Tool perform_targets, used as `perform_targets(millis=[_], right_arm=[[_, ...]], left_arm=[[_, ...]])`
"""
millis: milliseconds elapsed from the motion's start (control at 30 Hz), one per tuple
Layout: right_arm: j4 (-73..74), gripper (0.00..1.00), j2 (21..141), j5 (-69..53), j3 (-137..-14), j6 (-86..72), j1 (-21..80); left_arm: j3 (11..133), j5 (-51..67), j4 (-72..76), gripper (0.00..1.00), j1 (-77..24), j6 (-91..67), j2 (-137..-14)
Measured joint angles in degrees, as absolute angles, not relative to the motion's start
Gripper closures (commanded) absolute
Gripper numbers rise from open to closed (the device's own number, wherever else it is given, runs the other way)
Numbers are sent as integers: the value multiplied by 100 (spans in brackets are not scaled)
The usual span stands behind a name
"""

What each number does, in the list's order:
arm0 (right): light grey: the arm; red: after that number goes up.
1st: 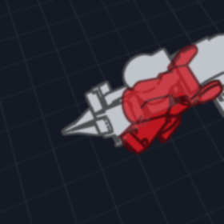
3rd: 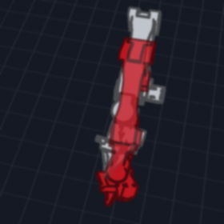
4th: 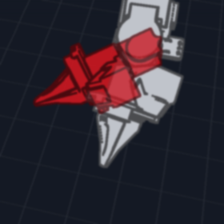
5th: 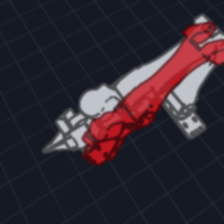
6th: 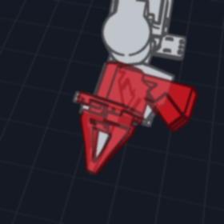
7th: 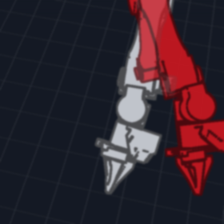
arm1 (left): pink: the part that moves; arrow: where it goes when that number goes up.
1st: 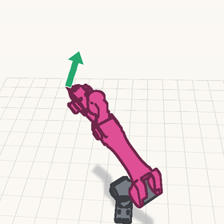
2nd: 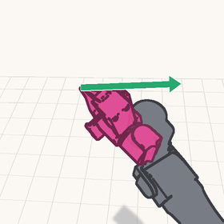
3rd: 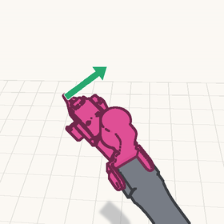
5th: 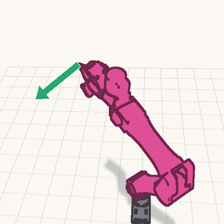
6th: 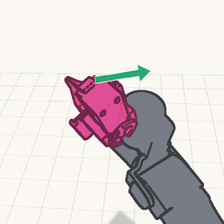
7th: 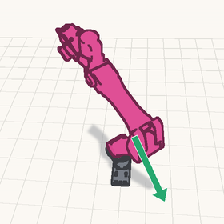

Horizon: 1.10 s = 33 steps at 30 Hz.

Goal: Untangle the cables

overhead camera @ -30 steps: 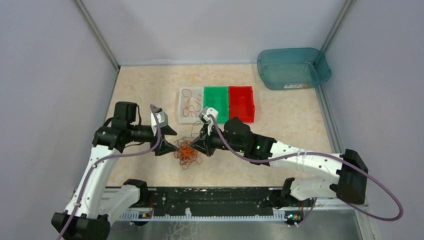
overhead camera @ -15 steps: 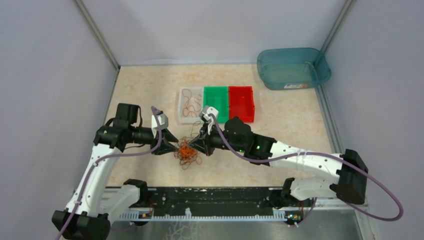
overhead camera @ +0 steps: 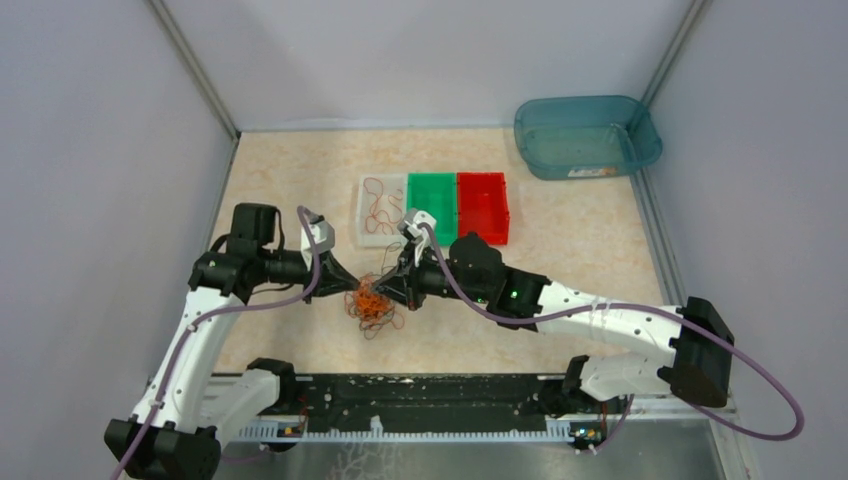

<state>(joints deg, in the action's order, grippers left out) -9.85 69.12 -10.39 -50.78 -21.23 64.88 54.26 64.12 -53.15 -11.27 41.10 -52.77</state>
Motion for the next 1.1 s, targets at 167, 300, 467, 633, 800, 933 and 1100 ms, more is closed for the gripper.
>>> perform_targets(millis=[167,300,467,633,800,933,1100], right_arm=[[-1037,100,6910,-943,-5076,-2130,6488],[-989,99,6746,-679,-4869,-2128,6486],[-764,100,6285,-329,-4303,-2134,6486],[-541,100,5935,-56,-3968,-2215,6486],[-432,90,5664,134,-3927,-2233,6486],[-351,52,5603,279,-3927,-2220,6486],[-156,37,5642,517,-4104,-2056,6486]], left_arm=[[5454,6248,-5135,100,-1127,4025,-5249],[5594,5817,-4862,100,-1127,3924,-5015],[5865,5500,-4451,100,-1127,3813,-4619],[6261,5341,-4128,100,-1127,3636,-4556],[6436,5299,-3938,100,-1127,3514,-4560],[6523,5288,-3896,100,-1127,3444,-4569],[7019,5330,-3837,100,-1127,3312,-4665]])
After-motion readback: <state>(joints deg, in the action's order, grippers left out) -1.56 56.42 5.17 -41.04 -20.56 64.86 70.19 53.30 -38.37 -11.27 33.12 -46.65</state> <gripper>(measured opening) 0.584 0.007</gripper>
